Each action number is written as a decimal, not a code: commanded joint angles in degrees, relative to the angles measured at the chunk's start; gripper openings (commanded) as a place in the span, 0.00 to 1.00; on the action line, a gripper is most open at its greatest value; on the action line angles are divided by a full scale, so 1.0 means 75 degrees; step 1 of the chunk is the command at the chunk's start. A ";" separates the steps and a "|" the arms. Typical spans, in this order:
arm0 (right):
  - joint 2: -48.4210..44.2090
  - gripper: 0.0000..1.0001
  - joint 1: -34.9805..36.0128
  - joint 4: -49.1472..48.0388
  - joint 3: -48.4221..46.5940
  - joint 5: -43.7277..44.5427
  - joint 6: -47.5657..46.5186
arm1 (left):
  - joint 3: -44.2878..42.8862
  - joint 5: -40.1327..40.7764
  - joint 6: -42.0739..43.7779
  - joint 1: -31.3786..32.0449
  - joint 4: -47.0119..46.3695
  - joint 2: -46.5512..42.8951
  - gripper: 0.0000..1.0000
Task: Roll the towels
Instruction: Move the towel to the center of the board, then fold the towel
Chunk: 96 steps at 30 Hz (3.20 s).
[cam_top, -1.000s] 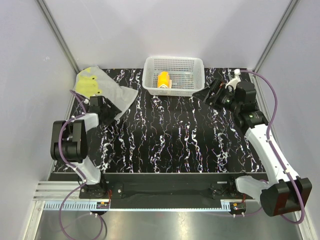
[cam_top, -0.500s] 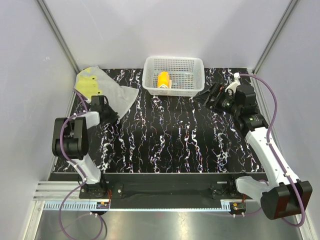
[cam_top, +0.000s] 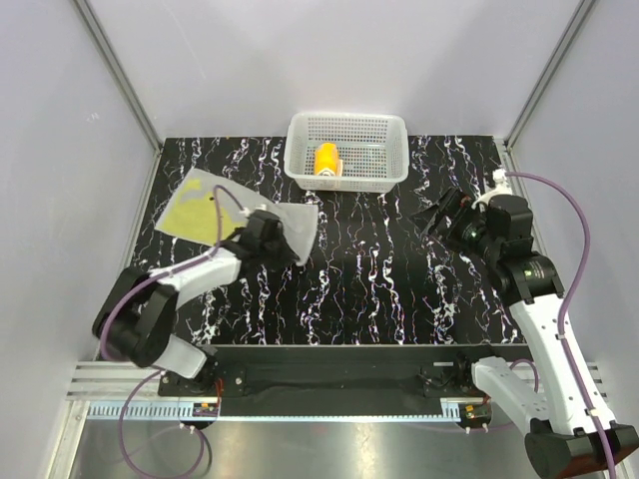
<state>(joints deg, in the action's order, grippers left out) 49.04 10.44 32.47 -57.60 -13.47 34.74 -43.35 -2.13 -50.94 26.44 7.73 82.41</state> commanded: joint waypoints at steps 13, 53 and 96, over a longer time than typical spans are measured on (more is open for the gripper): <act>-0.0714 1.00 0.0026 0.2549 -0.0206 0.3050 0.0090 | -0.4096 -0.0627 -0.2606 0.3306 -0.1743 0.4127 0.04; 0.5308 0.78 -0.0149 -0.1985 0.1903 0.0590 0.0899 | 0.3718 0.0132 -0.0252 -0.1894 0.1843 -0.4836 0.94; 0.2453 0.00 -0.0442 0.0335 0.0752 0.1714 0.0313 | 0.1441 -0.0137 0.0851 -0.2130 0.1771 -0.4026 0.24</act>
<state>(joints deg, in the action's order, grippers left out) 73.69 7.33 29.30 -54.50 -5.45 37.98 -35.59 -2.79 -43.92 10.68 18.20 54.48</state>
